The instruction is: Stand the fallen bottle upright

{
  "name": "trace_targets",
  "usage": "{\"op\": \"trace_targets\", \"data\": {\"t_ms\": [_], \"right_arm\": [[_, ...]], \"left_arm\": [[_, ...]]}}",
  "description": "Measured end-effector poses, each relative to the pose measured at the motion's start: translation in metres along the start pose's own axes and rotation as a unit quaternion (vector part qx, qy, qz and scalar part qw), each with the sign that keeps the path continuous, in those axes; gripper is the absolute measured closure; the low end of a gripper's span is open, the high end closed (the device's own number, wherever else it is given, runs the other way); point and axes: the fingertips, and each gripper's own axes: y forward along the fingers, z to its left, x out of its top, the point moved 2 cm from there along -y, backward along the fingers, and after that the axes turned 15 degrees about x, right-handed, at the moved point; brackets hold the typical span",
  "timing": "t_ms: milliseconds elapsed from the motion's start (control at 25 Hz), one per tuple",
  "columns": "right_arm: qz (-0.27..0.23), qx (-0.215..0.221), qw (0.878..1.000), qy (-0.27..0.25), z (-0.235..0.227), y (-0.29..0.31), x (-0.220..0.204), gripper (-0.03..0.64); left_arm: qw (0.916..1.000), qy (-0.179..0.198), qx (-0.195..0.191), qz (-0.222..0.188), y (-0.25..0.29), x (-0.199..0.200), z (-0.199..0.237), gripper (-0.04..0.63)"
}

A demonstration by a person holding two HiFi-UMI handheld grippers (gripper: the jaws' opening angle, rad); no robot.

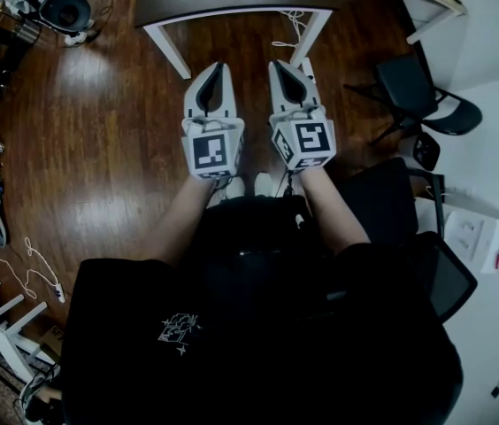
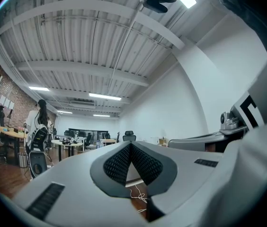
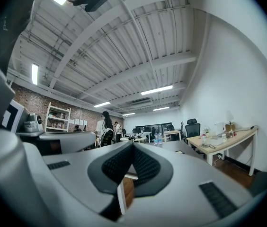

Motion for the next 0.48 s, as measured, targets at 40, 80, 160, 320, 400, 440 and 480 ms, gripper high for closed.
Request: {"op": "trace_targets", "data": {"t_ms": [40, 80, 160, 320, 400, 440, 480], "right_arm": [[0.000, 0.000, 1.000, 0.000, 0.0005, 0.0002, 0.0002, 0.606], [0.000, 0.000, 1.000, 0.000, 0.0009, 0.0004, 0.0004, 0.606], [0.000, 0.000, 1.000, 0.000, 0.0008, 0.0002, 0.0008, 0.606], [-0.003, 0.000, 1.000, -0.002, -0.0005, -0.0008, 0.0015, 0.606], [-0.003, -0.001, 1.000, -0.001, -0.0012, -0.0016, 0.0006, 0.606], [-0.002, -0.001, 1.000, 0.000, -0.0016, -0.0021, 0.0002, 0.606], [-0.002, -0.001, 1.000, 0.001, -0.0021, -0.0025, -0.0002, 0.606]], "left_arm": [[1.0000, 0.000, 0.000, -0.001, 0.0000, 0.0005, 0.0002, 0.609], [1.0000, 0.000, -0.001, -0.001, 0.0002, 0.0008, 0.0004, 0.609], [1.0000, 0.002, -0.002, -0.001, 0.0004, 0.0011, -0.0001, 0.609], [1.0000, 0.001, -0.001, -0.003, -0.0002, 0.0009, -0.0016, 0.609], [1.0000, -0.001, 0.000, -0.003, -0.0003, 0.0008, -0.0025, 0.609], [1.0000, -0.001, 0.000, -0.002, -0.0003, 0.0007, -0.0030, 0.609], [1.0000, -0.002, 0.000, -0.002, -0.0003, 0.0005, -0.0036, 0.609]]}}
